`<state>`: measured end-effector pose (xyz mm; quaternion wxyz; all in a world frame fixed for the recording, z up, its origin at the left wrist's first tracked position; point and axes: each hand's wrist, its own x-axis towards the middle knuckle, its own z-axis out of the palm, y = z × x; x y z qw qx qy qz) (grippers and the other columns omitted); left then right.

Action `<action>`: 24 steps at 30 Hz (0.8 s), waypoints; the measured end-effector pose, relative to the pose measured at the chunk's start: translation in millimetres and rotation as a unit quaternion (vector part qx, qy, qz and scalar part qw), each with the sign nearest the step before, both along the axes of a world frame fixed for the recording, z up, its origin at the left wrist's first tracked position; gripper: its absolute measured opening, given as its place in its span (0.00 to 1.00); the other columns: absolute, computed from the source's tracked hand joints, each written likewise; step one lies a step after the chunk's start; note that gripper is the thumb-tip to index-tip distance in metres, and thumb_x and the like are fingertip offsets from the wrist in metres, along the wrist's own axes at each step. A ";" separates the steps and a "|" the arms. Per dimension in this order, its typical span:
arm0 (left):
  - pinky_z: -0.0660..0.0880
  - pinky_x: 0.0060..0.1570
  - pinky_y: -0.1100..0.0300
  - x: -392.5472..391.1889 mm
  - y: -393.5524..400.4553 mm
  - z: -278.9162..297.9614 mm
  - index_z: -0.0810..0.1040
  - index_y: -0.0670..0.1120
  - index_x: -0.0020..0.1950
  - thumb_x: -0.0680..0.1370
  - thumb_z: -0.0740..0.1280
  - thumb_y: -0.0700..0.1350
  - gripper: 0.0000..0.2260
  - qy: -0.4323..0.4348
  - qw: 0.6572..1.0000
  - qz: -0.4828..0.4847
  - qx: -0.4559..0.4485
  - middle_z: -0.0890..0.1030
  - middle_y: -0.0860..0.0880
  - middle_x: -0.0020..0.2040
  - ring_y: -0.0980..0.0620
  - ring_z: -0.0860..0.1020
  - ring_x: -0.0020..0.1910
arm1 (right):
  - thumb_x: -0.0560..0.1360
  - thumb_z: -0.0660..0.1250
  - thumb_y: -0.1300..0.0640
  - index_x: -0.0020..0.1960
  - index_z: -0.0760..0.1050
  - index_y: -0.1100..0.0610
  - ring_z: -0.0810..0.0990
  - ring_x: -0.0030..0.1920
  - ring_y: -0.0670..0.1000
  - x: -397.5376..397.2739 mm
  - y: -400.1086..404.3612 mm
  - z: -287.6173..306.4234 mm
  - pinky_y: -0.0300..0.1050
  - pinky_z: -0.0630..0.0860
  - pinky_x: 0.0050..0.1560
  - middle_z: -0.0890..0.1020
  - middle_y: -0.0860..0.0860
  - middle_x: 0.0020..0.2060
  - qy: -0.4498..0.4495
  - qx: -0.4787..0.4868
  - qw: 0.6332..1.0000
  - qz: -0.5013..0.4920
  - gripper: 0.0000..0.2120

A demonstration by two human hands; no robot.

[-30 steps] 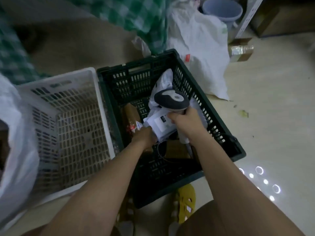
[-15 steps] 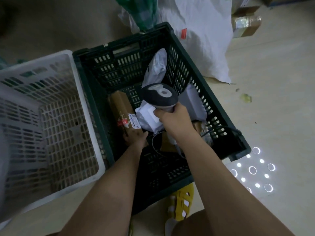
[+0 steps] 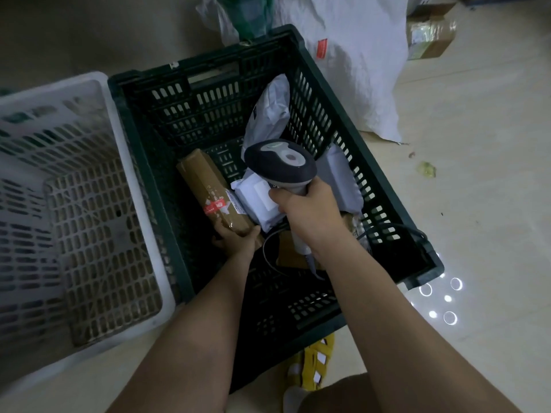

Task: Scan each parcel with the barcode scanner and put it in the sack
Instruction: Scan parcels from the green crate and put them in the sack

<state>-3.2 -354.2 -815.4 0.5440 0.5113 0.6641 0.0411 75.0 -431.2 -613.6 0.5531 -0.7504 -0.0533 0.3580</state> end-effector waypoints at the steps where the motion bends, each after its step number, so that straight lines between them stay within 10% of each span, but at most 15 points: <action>1: 0.70 0.59 0.47 1.7 -0.1 -0.4 0.50 0.55 0.77 0.69 0.77 0.42 0.46 -0.013 1.000 -0.006 -0.006 0.57 0.35 0.71 0.34 0.67 0.65 | 0.73 0.69 0.62 0.49 0.73 0.54 0.76 0.38 0.44 0.3 1.2 -0.9 0.36 0.69 0.37 0.78 0.45 0.36 0.000 0.002 1.000 0.003 0.07; 14: 0.71 0.52 0.55 2.8 14.9 68.4 0.52 0.57 0.76 0.73 0.72 0.42 0.39 -0.095 0.993 -0.072 0.016 0.63 0.41 0.70 0.41 0.72 0.59 | 0.73 0.68 0.61 0.46 0.74 0.53 0.80 0.42 0.55 7.5 11.5 7.0 0.51 0.78 0.43 0.80 0.51 0.37 -0.052 0.003 0.998 -0.032 0.05; 21: 0.74 0.57 0.56 -42.4 46.0 181.9 0.54 0.55 0.76 0.74 0.72 0.38 0.38 -0.234 0.956 -0.152 0.088 0.70 0.51 0.64 0.52 0.73 0.60 | 0.73 0.68 0.63 0.52 0.74 0.56 0.76 0.34 0.40 -18.3 17.0 35.4 0.39 0.73 0.36 0.79 0.48 0.37 -0.070 0.063 0.995 -0.024 0.09; 24: 0.77 0.57 0.53 -88.4 60.6 220.0 0.56 0.57 0.76 0.75 0.71 0.40 0.36 -0.236 0.952 -0.168 0.093 0.71 0.51 0.64 0.51 0.75 0.59 | 0.73 0.71 0.62 0.57 0.74 0.54 0.79 0.46 0.45 -39.2 21.0 49.8 0.41 0.77 0.46 0.80 0.46 0.46 -0.075 0.091 0.993 0.017 0.15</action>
